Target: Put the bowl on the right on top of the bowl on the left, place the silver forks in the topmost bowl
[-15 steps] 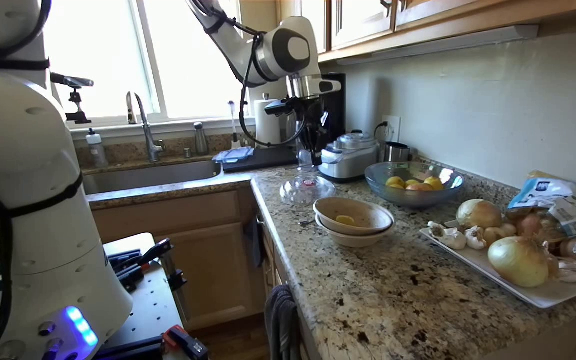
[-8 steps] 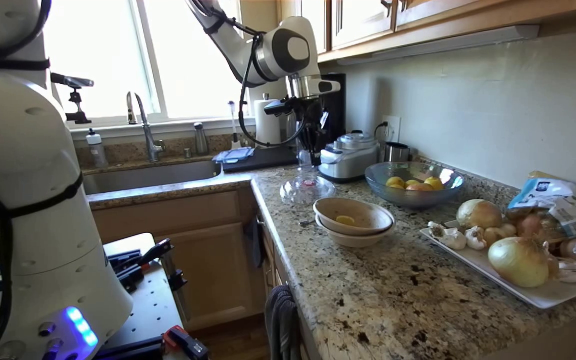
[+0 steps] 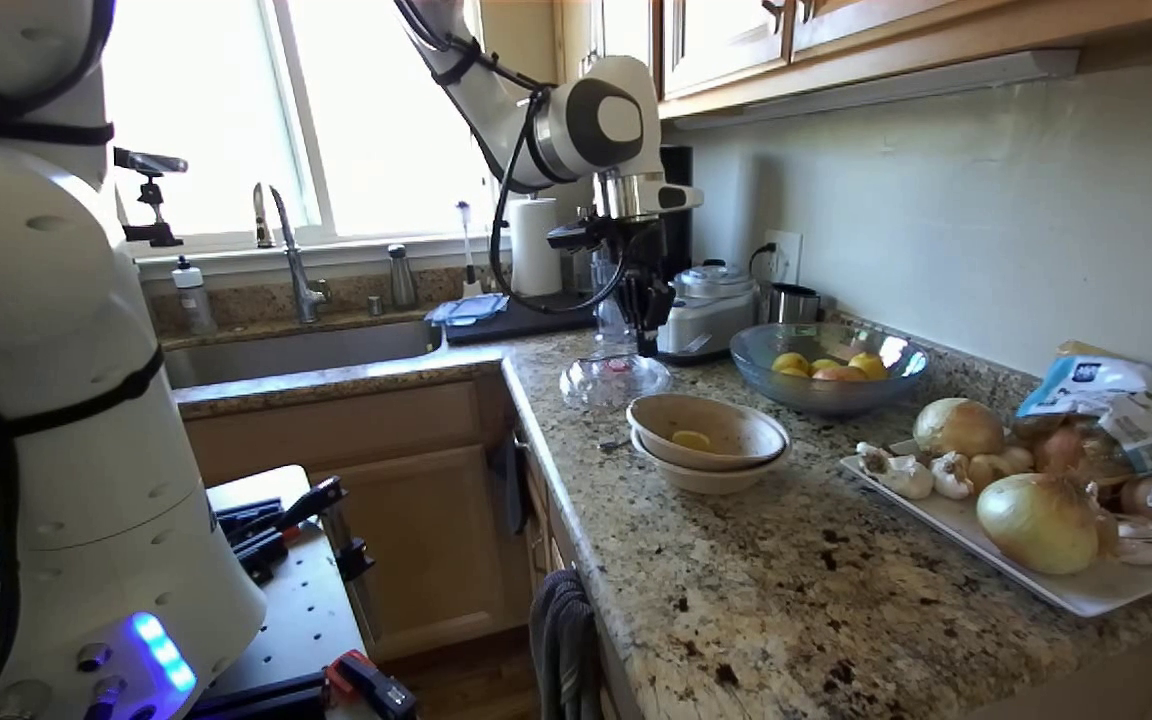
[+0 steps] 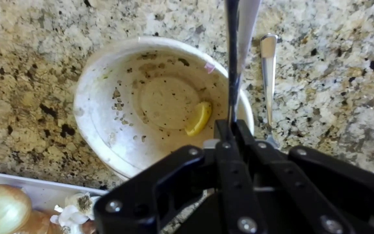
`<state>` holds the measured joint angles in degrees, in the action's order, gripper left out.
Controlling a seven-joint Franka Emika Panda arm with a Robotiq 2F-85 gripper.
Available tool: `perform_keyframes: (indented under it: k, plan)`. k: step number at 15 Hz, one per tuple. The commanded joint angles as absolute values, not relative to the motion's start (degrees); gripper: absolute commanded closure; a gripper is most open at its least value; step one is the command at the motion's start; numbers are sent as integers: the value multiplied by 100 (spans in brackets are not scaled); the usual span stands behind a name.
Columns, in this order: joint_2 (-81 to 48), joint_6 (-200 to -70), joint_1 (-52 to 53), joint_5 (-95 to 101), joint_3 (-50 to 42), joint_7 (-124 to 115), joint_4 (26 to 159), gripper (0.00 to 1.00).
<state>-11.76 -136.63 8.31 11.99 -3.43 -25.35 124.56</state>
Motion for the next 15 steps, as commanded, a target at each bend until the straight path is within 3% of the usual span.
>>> perform_keyframes:
  k: [1,15]
  plan:
    - [-1471,-13298,655,1183,-382,-2726,12190,95]
    - [-2871,-12493,452,930,-608,-2484,10924,96]
